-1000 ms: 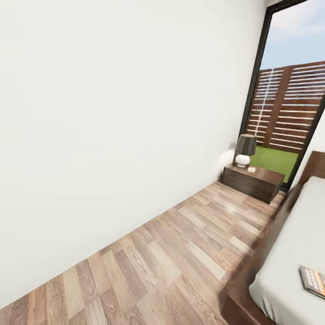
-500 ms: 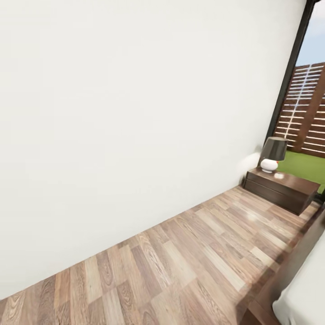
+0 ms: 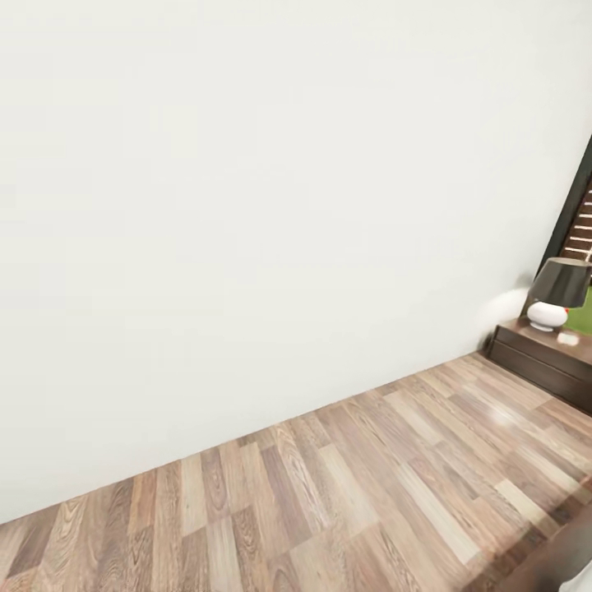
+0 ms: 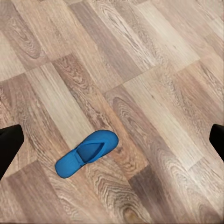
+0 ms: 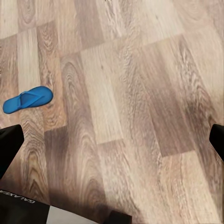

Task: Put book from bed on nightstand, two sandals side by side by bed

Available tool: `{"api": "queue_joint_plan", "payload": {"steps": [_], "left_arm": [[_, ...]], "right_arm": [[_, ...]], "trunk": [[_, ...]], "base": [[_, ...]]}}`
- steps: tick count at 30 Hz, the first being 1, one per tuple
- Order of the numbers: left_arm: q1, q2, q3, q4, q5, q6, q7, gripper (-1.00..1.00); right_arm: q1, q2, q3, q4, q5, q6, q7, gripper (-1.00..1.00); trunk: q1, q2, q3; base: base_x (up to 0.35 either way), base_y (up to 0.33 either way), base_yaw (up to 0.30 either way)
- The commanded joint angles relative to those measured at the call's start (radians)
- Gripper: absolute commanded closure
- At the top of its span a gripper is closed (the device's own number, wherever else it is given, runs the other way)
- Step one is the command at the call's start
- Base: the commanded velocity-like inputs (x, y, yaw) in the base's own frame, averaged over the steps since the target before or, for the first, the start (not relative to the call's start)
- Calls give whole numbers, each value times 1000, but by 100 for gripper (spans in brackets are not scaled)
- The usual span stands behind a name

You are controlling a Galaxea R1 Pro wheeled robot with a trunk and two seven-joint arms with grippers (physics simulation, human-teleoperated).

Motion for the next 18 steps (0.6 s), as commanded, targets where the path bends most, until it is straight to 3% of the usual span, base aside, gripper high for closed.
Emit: {"api": "queue_joint_plan", "payload": {"steps": [1,18], "left_arm": [[-1,-1,3,1,1,-2,-7,-100],[-1,-1,3,1,1,-2,-7,-100]], "right_arm": [[1,0,-2,-1,-8,3,7,-100],[1,1,-2,-1,-8,3,7,-100]], "trunk": [[0,0,-1],[0,0,-1]], "base": [[61,-118,293],[7,-13,293]]}}
